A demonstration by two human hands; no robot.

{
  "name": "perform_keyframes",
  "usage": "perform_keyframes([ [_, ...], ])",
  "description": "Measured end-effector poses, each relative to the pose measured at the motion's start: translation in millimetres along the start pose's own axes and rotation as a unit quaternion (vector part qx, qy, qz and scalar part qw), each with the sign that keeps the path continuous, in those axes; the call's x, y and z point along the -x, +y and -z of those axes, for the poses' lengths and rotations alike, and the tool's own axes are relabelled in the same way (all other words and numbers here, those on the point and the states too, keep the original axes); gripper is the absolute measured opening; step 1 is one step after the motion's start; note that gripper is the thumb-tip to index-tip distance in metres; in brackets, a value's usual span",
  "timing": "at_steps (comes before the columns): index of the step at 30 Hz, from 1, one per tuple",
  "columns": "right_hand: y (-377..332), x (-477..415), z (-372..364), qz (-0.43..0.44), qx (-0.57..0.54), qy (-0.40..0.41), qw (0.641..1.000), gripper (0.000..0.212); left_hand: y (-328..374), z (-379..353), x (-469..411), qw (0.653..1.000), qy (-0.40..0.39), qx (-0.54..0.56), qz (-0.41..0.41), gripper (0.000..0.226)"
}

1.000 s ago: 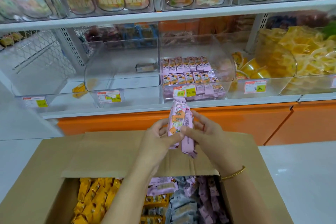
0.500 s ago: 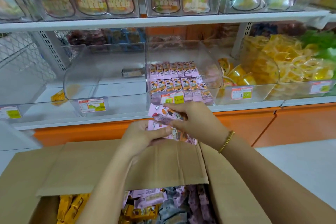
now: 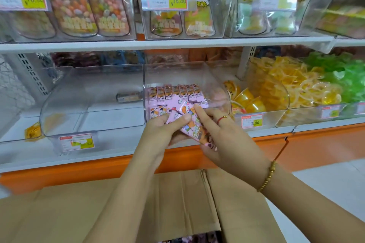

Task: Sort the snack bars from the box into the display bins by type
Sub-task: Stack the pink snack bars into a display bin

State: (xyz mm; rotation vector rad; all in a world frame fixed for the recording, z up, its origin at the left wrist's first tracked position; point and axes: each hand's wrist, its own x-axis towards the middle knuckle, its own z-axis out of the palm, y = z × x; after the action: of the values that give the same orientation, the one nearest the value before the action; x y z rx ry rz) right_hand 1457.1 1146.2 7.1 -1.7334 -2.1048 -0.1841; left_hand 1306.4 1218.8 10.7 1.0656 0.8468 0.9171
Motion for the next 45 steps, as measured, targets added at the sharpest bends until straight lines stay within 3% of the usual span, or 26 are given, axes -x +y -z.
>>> perform_keyframes([
  [2, 20, -10, 2, -0.052, -0.014, 0.058, 0.997, 0.083, 7, -2, -25, 0.999, -0.016, -0.043, -0.014, 0.022],
  [4, 39, -25, 3, -0.104, -0.005, 0.092, 0.99, 0.076, 9, -2, -58, 0.967, -0.008, -0.241, -0.078, 0.022],
  [6, 53, -43, -4, -0.144, 0.038, 0.085, 0.985, 0.066, 8, -5, -91, 0.878, -0.067, -0.456, -0.129, 0.03],
  [8, 59, -61, -16, -0.177, 0.071, 0.052, 0.98, 0.055, 6, -11, -123, 0.806, -0.158, -0.559, -0.11, 0.036],
  [12, 63, -81, -39, -0.178, 0.176, 0.011, 0.968, 0.046, -1, -23, -156, 0.727, -0.266, -0.63, -0.062, 0.032],
  [14, 65, -88, -46, -0.199, 0.236, -0.001, 0.951, 0.042, -8, -21, -164, 0.699, -0.285, -0.655, -0.05, 0.034],
  [17, 65, -100, -60, -0.216, 0.238, -0.052, 0.945, 0.023, -17, -9, -171, 0.662, -0.296, -0.687, -0.049, 0.037],
  [20, 66, -116, -64, -0.244, 0.234, -0.125, 0.933, 0.02, -15, -5, -169, 0.668, -0.292, -0.683, -0.036, 0.04],
  [25, 68, -122, -54, -0.137, 0.263, -0.308, 0.904, 0.039, -16, -8, -168, 0.687, -0.283, -0.669, -0.007, 0.044],
  [30, 72, -107, -37, -0.066, 0.27, -0.344, 0.897, 0.042, -13, -11, -162, 0.676, -0.288, -0.678, 0.016, 0.038],
  [32, 65, -103, -30, -0.081, 0.256, -0.33, 0.905, 0.041, -14, -8, -159, 0.668, -0.26, -0.697, 0.0, 0.036],
  [35, 58, -89, -21, -0.12, 0.207, -0.235, 0.942, 0.043, -5, -5, -126, 0.697, -0.178, -0.692, -0.062, 0.035],
  [38, 35, -52, -22, -0.095, 0.142, -0.012, 0.985, 0.034, -9, 7, -61, 0.769, -0.042, -0.591, -0.242, 0.031],
  [39, 23, -38, -20, -0.073, 0.115, 0.039, 0.99, 0.031, -17, 17, -36, 0.792, 0.009, -0.543, -0.278, 0.03],
  [40, 11, -24, -18, -0.064, 0.084, 0.032, 0.994, 0.029, -26, 26, -10, 0.81, 0.063, -0.503, -0.294, 0.031],
  [42, -12, -1, -20, -0.053, 0.048, -0.09, 0.993, 0.033, -51, 50, 35, 0.839, 0.137, -0.445, -0.282, 0.038],
  [45, -36, 31, -52, -0.002, 0.021, -0.293, 0.956, 0.045, -101, 82, 88, 0.887, 0.156, -0.391, -0.191, 0.048],
])
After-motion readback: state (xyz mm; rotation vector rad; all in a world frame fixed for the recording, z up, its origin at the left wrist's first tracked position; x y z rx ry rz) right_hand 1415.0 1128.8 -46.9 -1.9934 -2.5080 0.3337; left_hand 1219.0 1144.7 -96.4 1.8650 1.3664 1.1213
